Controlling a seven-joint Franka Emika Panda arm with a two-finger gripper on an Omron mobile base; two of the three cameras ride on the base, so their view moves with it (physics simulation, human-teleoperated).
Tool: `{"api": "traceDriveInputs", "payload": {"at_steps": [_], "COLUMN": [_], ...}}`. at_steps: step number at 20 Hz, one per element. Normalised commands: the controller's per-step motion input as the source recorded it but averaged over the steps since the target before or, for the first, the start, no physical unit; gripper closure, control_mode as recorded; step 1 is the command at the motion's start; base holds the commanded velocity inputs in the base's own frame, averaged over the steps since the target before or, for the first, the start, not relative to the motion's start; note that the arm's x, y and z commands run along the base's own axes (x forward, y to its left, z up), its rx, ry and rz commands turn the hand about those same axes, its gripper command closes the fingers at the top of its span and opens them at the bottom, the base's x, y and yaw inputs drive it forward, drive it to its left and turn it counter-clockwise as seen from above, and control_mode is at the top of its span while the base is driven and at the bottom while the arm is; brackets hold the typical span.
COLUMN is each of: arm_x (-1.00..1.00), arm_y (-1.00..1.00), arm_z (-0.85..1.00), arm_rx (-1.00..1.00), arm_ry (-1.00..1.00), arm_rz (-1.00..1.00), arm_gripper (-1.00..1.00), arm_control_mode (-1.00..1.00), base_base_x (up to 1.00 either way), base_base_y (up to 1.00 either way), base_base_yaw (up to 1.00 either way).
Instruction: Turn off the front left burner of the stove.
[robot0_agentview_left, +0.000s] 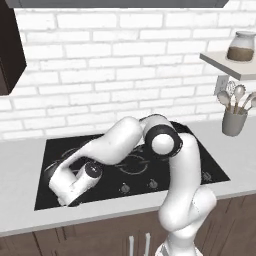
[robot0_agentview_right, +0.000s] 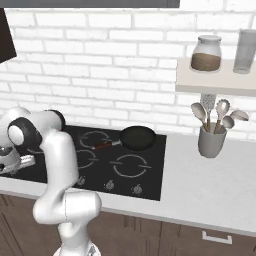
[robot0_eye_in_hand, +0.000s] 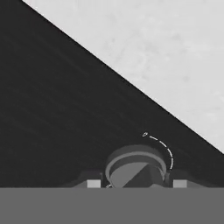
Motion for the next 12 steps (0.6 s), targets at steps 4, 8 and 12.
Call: {"api": "traceDriveInputs", "payload": {"at_steps": [4, 8, 12], "arm_x": [0.41, 0.33, 0.23], "arm_y": [0.00, 0.00, 0.00], "arm_z": [0.00, 0.00, 0.00], "arm_rx": [0.00, 0.00, 0.02], "arm_ry": [0.29, 0.27, 0.25], "arm_rz": [-0.77, -0.80, -0.83], "arm_gripper": [1.00, 1.00, 1.00], "arm_control_mode": [-1.00, -1.00, -1.00], "base_base_x": [0.00, 0.00, 0.00], "base_base_y": [0.00, 0.00, 0.00], "base_base_yaw": [0.00, 0.00, 0.00]}}
